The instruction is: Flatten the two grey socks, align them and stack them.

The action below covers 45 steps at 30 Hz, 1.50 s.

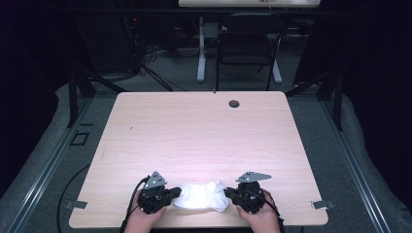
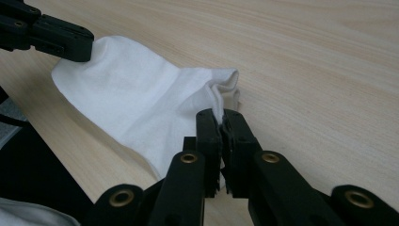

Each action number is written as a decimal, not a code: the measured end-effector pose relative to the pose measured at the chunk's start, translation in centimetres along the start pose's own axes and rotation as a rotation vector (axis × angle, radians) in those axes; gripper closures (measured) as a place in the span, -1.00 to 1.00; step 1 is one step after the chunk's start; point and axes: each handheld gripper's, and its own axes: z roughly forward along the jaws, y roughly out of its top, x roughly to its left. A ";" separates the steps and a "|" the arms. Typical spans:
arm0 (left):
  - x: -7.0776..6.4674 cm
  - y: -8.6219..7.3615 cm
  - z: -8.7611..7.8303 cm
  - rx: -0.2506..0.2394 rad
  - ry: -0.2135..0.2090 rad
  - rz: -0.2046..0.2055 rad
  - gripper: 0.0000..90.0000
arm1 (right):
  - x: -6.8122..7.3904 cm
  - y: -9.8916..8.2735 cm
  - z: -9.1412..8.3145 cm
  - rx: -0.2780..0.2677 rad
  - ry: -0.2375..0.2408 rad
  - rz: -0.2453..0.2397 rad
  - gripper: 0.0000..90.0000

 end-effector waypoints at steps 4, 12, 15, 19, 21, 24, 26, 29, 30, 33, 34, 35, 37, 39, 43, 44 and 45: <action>0.0 -0.2 0.4 0.010 -0.001 -0.005 0.93 | -0.1 -0.2 0.2 0.007 0.000 0.008 0.92; 0.1 -0.5 1.0 0.029 0.006 -0.010 0.93 | -0.5 -0.4 0.7 0.034 -0.001 0.013 0.91; 0.3 -0.6 1.1 0.038 0.007 -0.009 0.92 | -0.5 -0.5 0.9 0.039 -0.007 0.012 0.91; 0.3 -0.7 1.3 0.038 0.013 -0.014 0.91 | -0.7 -0.6 1.2 0.042 -0.013 0.009 0.90; 0.5 -0.8 1.3 0.039 0.011 -0.014 0.90 | -0.8 -0.7 1.3 0.046 -0.013 0.012 0.90; 0.5 -0.8 1.4 0.042 0.012 -0.015 0.88 | -0.9 -0.7 1.4 0.054 -0.017 0.012 0.89; 0.5 -0.8 1.5 0.039 0.014 -0.012 0.87 | -0.9 -0.7 1.5 0.057 -0.018 0.012 0.86; 0.5 -0.7 1.2 0.028 0.016 -0.010 0.79 | -0.9 -0.7 1.4 0.043 -0.014 0.018 0.72; 0.5 -0.7 1.1 0.020 0.016 -0.008 0.76 | -1.0 -0.7 1.3 0.029 -0.015 0.013 0.67; 0.2 -0.3 0.5 -0.008 0.009 0.006 0.63 | -1.1 -0.6 1.0 -0.022 -0.027 0.008 0.52; 0.2 -0.3 0.5 -0.008 0.009 0.006 0.59 | -1.1 -0.6 1.0 -0.022 -0.027 0.008 0.52; 0.2 -0.3 0.4 -0.012 0.004 0.007 0.59 | -1.2 -0.5 0.6 -0.044 -0.017 0.003 0.50; -0.1 -0.1 0.2 -0.018 -0.008 0.014 0.53 | -1.0 -0.4 0.4 -0.073 0.004 -0.002 0.49; -0.3 -0.1 0.2 -0.022 -0.015 0.015 0.49 | -0.6 -0.3 0.3 -0.093 0.022 -0.018 0.49; -0.7 -0.3 0.6 0.000 -0.018 0.045 0.42 | 0.4 -0.2 0.8 -0.078 0.044 -0.079 0.46; -0.8 -0.4 0.7 0.006 -0.020 0.051 0.41 | 0.7 -0.3 1.0 -0.069 0.042 -0.094 0.43; -0.9 -0.5 0.8 0.013 -0.018 0.066 0.39 | 0.8 -0.4 1.3 -0.067 0.046 -0.112 0.39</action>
